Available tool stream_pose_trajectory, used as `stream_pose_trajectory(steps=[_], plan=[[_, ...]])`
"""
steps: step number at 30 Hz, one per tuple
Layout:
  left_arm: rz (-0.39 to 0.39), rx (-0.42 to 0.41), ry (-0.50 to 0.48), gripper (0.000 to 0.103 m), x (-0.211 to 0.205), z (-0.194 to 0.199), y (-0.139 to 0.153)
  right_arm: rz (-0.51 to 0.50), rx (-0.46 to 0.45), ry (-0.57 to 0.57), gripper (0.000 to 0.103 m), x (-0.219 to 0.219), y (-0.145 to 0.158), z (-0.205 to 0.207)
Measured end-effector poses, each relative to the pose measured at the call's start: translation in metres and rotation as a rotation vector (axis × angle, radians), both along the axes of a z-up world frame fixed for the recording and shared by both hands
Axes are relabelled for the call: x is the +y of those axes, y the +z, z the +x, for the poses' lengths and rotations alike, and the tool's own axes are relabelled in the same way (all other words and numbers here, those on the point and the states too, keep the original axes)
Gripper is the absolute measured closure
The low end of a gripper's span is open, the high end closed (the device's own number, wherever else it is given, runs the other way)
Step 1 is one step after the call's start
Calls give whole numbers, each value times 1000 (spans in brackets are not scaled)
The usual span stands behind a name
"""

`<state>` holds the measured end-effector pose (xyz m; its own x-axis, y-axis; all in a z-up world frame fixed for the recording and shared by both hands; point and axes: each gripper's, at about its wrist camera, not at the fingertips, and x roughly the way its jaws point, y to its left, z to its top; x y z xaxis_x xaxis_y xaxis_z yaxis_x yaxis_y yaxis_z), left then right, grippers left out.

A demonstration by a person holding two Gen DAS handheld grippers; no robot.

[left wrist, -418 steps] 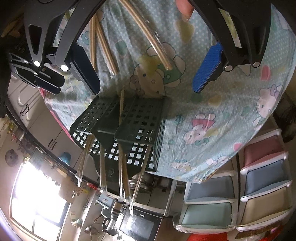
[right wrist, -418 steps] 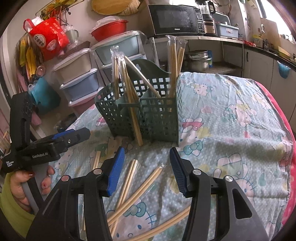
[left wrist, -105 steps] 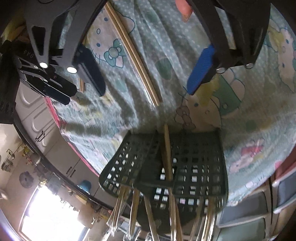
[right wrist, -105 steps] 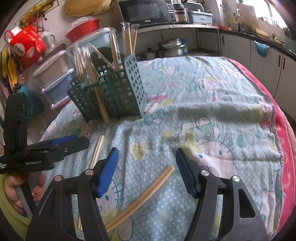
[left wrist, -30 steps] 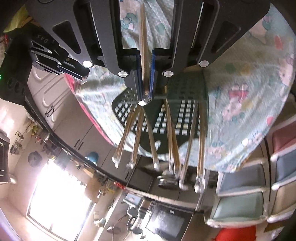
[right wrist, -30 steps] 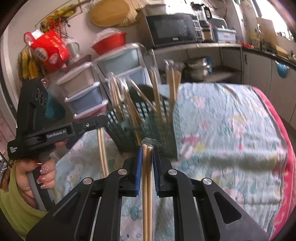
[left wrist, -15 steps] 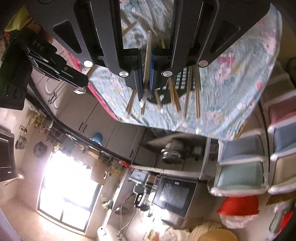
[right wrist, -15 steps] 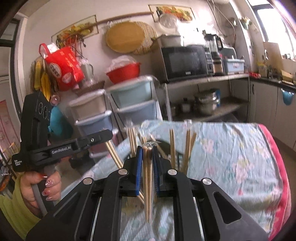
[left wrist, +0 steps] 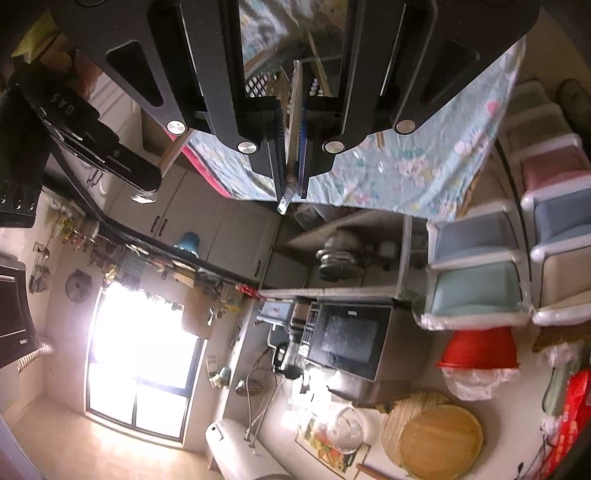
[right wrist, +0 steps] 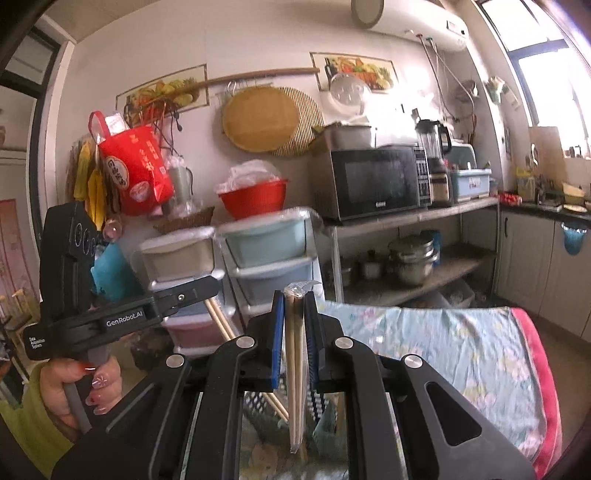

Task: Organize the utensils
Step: 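Lift both held chopsticks and carry them above the green holder, then drop the chopsticks into the holder and open both tools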

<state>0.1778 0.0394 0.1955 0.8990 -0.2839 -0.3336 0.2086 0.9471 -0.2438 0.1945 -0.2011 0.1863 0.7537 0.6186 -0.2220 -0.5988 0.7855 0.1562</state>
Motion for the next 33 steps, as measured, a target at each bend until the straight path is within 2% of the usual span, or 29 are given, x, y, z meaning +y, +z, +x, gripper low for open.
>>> stream_pose_trajectory(steps=[7,14,23,33], plan=[[8,-44,45,100,10,3,19,13,-50,-23,92,-2,18,11],[18,-49,79,100,18,7,21,16,-69,-51,92,-5,23,22],[40,-7,114,99,22,20,-1,-20,-62,-79,92,2,7,36],[22,77,111,99,23,39,-39,-69,12,-84,92,14,-28,56]])
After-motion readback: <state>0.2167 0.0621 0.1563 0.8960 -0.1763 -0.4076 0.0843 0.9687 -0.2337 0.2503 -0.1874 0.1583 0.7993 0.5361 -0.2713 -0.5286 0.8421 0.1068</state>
